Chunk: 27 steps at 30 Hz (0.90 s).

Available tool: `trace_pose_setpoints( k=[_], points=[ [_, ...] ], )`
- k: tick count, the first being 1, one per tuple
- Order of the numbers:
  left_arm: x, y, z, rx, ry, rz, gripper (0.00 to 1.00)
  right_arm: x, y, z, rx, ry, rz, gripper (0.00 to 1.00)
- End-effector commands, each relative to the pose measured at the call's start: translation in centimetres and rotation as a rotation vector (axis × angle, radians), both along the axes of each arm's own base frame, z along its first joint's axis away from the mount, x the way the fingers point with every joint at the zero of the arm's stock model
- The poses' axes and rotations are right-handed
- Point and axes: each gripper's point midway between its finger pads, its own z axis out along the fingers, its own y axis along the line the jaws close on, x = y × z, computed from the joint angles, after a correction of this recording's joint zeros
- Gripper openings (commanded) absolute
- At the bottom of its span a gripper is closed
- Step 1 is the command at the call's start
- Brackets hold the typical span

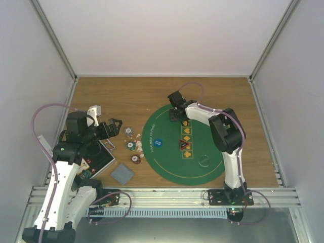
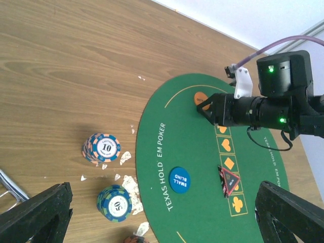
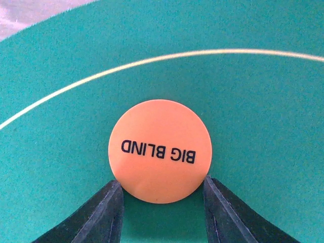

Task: Distribute texas hold em gaming equipment

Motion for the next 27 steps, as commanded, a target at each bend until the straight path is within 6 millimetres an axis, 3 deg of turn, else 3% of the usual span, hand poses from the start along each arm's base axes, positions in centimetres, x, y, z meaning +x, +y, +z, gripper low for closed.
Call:
trace_pose_setpoints(
  k=[1,7,11,15,20,25,27],
  points=[
    [0.4,0.4,1.3,0.013,-0.045,0.015,0.99,-1.1,-3.2,-4.5,-0.102,0.125,-0.015,0.45],
    [0.5,0.4,1.3,0.012,-0.043,0.020,0.99,-0.1,-1.7,-2.4,-0.044,0.094,0.033,0.50],
    [0.6,0.3,1.4,0.006,-0.048,0.016,0.99,0.6,-0.5,1.1,0.009,0.048,0.074,0.56],
    [0.4,0.2,1.4,-0.003,-0.047,0.012,0.99,-0.1,-0.1,5.2,0.052,0.001,0.097,0.64],
    [0.3,0.1,1.4,-0.015,-0.050,0.011,0.99,-3.8,-1.4,8.0,0.086,-0.007,0.057,0.81],
    [0.3,-0.4,1.2,-0.041,-0.049,-0.005,0.99,-9.4,-3.1,6.9,0.093,0.061,0.007,0.90],
    [0.3,-0.5,1.2,-0.050,-0.047,-0.009,0.99,-11.7,-3.4,5.5,0.084,0.102,0.001,0.91]
  ],
)
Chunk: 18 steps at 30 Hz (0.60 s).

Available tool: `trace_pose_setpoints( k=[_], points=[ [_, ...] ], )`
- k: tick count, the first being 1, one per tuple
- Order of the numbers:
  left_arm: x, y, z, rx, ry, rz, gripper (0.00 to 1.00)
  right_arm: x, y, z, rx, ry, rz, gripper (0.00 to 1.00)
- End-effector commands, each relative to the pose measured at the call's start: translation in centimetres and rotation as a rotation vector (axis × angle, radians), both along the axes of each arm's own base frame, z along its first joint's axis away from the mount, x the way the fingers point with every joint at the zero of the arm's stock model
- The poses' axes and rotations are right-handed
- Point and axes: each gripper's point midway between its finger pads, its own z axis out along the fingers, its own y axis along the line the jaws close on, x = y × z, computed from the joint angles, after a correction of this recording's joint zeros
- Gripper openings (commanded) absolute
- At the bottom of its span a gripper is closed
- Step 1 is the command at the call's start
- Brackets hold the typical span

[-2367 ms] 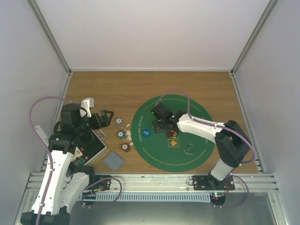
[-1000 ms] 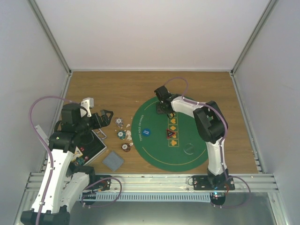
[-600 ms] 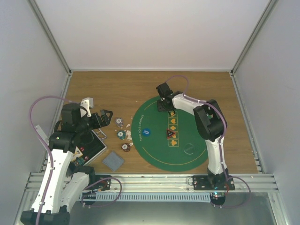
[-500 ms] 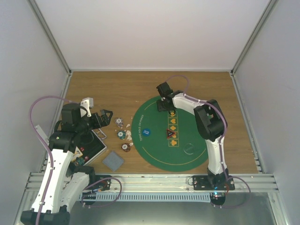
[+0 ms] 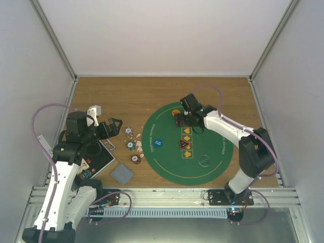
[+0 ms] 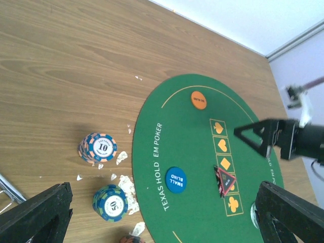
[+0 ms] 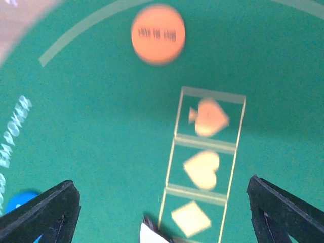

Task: Distribute texas hold em gaming equipment

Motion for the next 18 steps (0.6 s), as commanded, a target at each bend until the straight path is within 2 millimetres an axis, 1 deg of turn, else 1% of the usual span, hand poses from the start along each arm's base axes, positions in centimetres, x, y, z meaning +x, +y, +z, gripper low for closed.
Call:
trace_pose_setpoints(
  k=[1,4,6,9,14,18],
  points=[
    [0.2,-0.5,1.1,-0.040,-0.048,-0.014,0.99,-5.7,-1.1,-4.1,-0.033,0.148,-0.039,0.92],
    [0.0,-0.5,1.1,-0.045,-0.050,-0.016,0.99,-8.0,-1.3,-5.8,-0.041,0.190,-0.045,0.93],
    [-0.2,-0.5,1.2,-0.047,-0.054,-0.017,0.99,-9.0,-1.1,-6.7,-0.041,0.206,-0.038,0.93],
    [-0.3,-0.6,1.3,-0.050,-0.055,-0.022,0.99,-9.2,-0.7,-7.5,-0.051,0.211,-0.034,0.93],
    [-0.5,-0.8,1.4,-0.049,-0.055,-0.034,0.99,-8.5,-0.3,-8.4,-0.074,0.216,-0.035,0.92],
    [-0.7,-0.7,1.7,-0.037,-0.061,-0.037,0.99,-8.7,-0.2,-8.9,-0.091,0.226,-0.034,0.88]
  ],
)
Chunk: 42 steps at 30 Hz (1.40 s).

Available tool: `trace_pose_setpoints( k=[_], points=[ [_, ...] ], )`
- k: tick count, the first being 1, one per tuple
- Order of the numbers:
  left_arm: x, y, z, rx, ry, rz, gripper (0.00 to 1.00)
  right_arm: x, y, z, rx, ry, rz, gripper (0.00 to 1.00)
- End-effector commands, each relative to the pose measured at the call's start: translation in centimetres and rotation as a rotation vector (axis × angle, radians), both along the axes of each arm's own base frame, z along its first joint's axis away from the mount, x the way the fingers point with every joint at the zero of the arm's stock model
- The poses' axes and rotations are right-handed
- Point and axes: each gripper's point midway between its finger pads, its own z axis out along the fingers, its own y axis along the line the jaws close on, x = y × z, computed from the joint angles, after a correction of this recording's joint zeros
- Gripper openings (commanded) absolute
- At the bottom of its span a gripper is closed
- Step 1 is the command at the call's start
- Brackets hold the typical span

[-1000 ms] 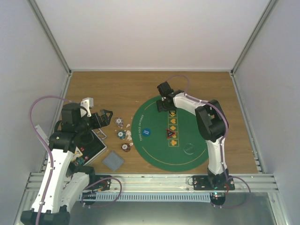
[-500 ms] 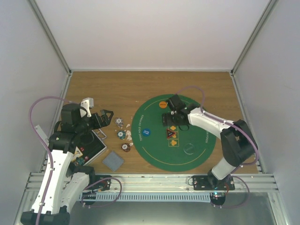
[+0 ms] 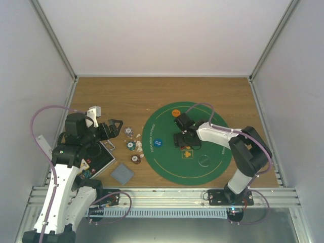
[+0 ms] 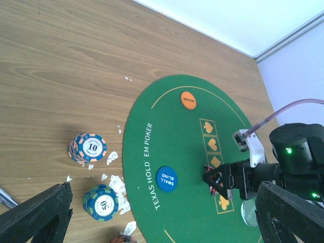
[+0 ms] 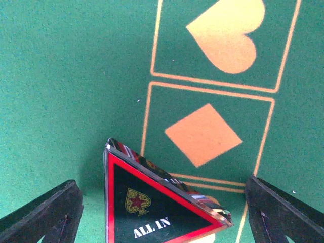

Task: Distribute texas hold em gaming equipment

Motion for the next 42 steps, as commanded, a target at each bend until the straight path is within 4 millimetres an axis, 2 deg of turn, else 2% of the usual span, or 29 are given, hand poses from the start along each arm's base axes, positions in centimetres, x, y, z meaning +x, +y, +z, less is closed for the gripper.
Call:
trace_pose_setpoints(
  k=[1,4,8,12,16,22,25,33,38,42],
  points=[
    [-0.1,-0.1,1.1,-0.001,-0.042,-0.015,0.99,0.3,0.5,-0.2,-0.015,-0.013,-0.018,0.86],
    [-0.2,-0.1,1.1,0.004,-0.043,-0.015,0.99,-0.4,0.0,-0.5,-0.037,0.000,-0.031,0.81],
    [-0.2,-0.1,1.3,0.005,-0.048,-0.016,0.99,-1.3,-1.7,-0.8,-0.093,0.015,-0.069,0.70],
    [-0.3,-0.1,1.3,0.008,-0.053,-0.017,0.99,-1.9,-3.1,-0.7,-0.132,0.005,-0.088,0.66],
    [-0.3,-0.1,1.4,0.009,-0.055,-0.019,0.99,-2.4,-5.2,-0.8,-0.172,0.008,-0.136,0.64],
    [-0.3,0.0,1.4,0.014,-0.055,-0.017,0.99,-4.0,-9.7,-1.7,-0.234,0.040,-0.259,0.64],
    [-0.3,-0.1,1.4,0.012,-0.058,-0.022,0.99,-4.6,-11.3,-2.2,-0.232,0.060,-0.309,0.64],
    [-0.3,-0.2,1.5,0.011,-0.063,-0.026,0.99,-5.7,-14.6,-2.9,-0.245,0.110,-0.440,0.64],
    [-0.3,-0.1,1.5,0.016,-0.066,-0.025,0.99,-7.2,-16.5,-3.6,-0.277,0.153,-0.508,0.66],
    [-0.3,0.0,1.5,0.023,-0.065,-0.020,0.99,-7.6,-17.1,-3.5,-0.273,0.161,-0.552,0.65]
  ],
)
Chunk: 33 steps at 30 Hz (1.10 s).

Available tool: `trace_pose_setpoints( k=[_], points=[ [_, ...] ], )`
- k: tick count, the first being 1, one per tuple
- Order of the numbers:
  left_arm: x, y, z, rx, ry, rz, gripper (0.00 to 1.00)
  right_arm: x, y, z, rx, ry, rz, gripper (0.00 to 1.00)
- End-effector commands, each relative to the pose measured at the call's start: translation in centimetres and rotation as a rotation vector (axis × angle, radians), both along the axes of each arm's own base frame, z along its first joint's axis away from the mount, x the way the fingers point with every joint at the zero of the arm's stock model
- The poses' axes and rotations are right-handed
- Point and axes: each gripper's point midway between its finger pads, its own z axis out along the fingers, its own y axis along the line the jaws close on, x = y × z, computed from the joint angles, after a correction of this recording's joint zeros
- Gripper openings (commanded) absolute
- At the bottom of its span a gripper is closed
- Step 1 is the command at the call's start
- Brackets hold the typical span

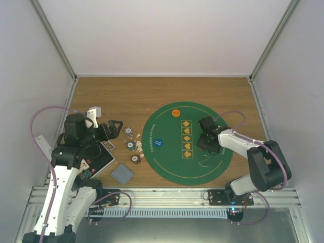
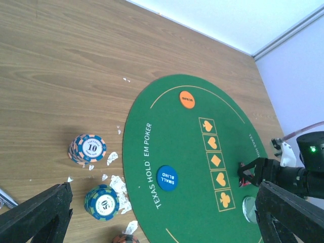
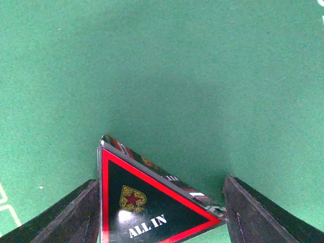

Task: Distribute texas hold em gaming equipment

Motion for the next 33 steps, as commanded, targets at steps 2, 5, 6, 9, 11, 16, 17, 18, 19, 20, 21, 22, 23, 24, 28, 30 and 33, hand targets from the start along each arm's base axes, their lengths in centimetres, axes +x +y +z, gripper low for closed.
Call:
trace_pose_setpoints(
  k=[2,5,6,9,11,16,17,18,19,20,21,22,23,24,28,30,33],
  points=[
    [0.1,0.1,1.3,0.011,-0.050,-0.003,0.99,-6.2,-5.0,-2.8,-0.156,0.223,-0.112,0.65],
    [0.1,0.2,1.3,0.017,-0.049,0.001,0.99,-7.0,-5.2,-2.7,-0.149,0.249,-0.132,0.66],
    [0.1,0.2,1.3,0.019,-0.049,0.003,0.99,-7.4,-5.3,-2.7,-0.148,0.258,-0.138,0.66],
    [0.1,0.3,1.2,0.020,-0.046,0.005,0.99,-7.8,-5.1,-1.9,-0.130,0.260,-0.157,0.70],
    [0.2,0.3,1.1,0.021,-0.044,0.005,0.99,-7.8,-5.1,-1.3,-0.118,0.241,-0.173,0.75],
    [0.3,0.3,1.0,0.020,-0.045,0.005,0.99,-6.5,-4.6,0.3,-0.094,0.197,-0.166,0.87],
    [0.3,0.2,0.9,0.019,-0.043,0.003,0.99,-5.9,-4.3,0.7,-0.084,0.183,-0.153,0.89],
    [0.4,0.2,0.9,0.020,-0.042,0.004,0.99,-5.3,-3.9,1.1,-0.072,0.169,-0.136,0.90],
    [0.3,0.3,0.9,0.020,-0.043,0.004,0.99,-4.5,-3.4,1.8,-0.059,0.151,-0.121,0.92],
    [0.3,0.2,0.9,0.019,-0.042,0.003,0.99,-3.8,-3.1,2.4,-0.052,0.132,-0.108,0.93],
    [0.3,0.3,0.9,0.020,-0.043,0.004,0.99,-2.9,-2.7,3.1,-0.043,0.109,-0.095,0.93],
    [0.3,0.3,1.0,0.020,-0.044,0.006,0.99,-2.2,-2.4,3.8,-0.037,0.089,-0.082,0.94],
    [0.2,0.3,1.0,0.020,-0.044,0.007,0.99,-1.4,-2.1,4.5,-0.030,0.067,-0.071,0.94],
    [0.2,0.3,1.0,0.020,-0.045,0.008,0.99,-0.9,-2.0,4.7,-0.031,0.060,-0.063,0.93],
    [0.2,0.4,1.1,0.021,-0.048,0.011,0.99,0.7,-1.2,4.2,-0.018,0.037,-0.010,0.78],
    [0.2,0.3,1.2,0.019,-0.049,0.009,0.99,1.2,-1.0,3.6,-0.014,0.034,0.007,0.70],
    [0.2,0.3,1.2,0.017,-0.049,0.009,0.99,1.3,-0.9,2.4,-0.018,0.053,0.023,0.61]
  ],
)
